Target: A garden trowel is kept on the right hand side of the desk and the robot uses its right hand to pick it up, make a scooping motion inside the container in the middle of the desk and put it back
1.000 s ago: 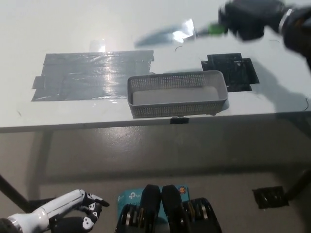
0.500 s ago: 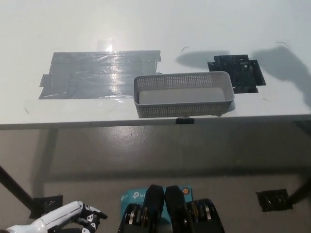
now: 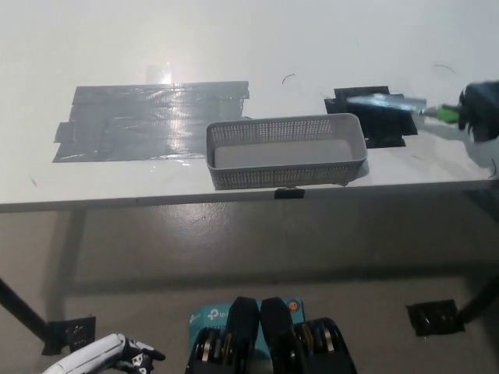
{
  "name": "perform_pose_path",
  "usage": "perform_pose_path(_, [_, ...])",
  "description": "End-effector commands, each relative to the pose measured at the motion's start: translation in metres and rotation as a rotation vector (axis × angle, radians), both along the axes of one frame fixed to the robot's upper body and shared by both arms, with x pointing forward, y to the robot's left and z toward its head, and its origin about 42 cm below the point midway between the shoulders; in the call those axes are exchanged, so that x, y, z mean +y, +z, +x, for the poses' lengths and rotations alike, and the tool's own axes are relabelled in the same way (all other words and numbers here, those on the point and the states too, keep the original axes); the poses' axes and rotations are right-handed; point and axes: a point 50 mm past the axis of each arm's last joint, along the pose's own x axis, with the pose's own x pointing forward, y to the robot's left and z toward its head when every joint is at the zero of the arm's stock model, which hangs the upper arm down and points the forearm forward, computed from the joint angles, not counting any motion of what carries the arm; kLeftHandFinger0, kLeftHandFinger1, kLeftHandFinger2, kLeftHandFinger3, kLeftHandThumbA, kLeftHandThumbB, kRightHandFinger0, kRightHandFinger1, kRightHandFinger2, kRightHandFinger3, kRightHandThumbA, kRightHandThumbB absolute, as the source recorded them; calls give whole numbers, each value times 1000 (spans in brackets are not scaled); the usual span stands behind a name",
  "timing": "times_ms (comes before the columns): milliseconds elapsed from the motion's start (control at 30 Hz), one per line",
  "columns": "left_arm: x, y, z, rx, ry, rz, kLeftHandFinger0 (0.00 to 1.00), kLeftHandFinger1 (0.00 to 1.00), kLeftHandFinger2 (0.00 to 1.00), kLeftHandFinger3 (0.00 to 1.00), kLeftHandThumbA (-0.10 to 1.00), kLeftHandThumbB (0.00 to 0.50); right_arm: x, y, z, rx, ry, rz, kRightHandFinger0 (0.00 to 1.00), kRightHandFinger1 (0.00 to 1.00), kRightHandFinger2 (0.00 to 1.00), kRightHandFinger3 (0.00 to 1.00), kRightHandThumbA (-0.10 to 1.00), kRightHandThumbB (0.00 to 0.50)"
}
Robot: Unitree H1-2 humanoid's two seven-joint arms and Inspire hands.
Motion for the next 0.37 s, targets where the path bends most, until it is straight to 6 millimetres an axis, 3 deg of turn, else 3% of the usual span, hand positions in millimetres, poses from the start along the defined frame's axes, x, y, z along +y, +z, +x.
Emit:
perform_pose_path(0, [6, 4, -5, -27, 38, -12, 811, 809, 818, 955, 1000, 347, 8, 4, 5, -142, -94, -25, 0, 5, 261, 600, -55, 0])
perform_pose_path(67, [7, 4, -7, -27, 41, -13, 814, 808, 820, 953, 1000, 337, 16, -3, 6, -143, -83, -23, 0, 64, 330, 564, -66, 0])
perform_pose_path(167, [6, 5, -8, -30, 36, -7, 812, 812, 836, 960, 1000, 300, 24, -8, 6, -162, -54, -17, 0, 115, 379, 621, -100, 0])
perform_pose_path(333, [7, 5, -10, -33, 36, -4, 798, 801, 825, 949, 1000, 314, 37, -17, 5, -168, -9, 3, 4, 132, 405, 585, -100, 7])
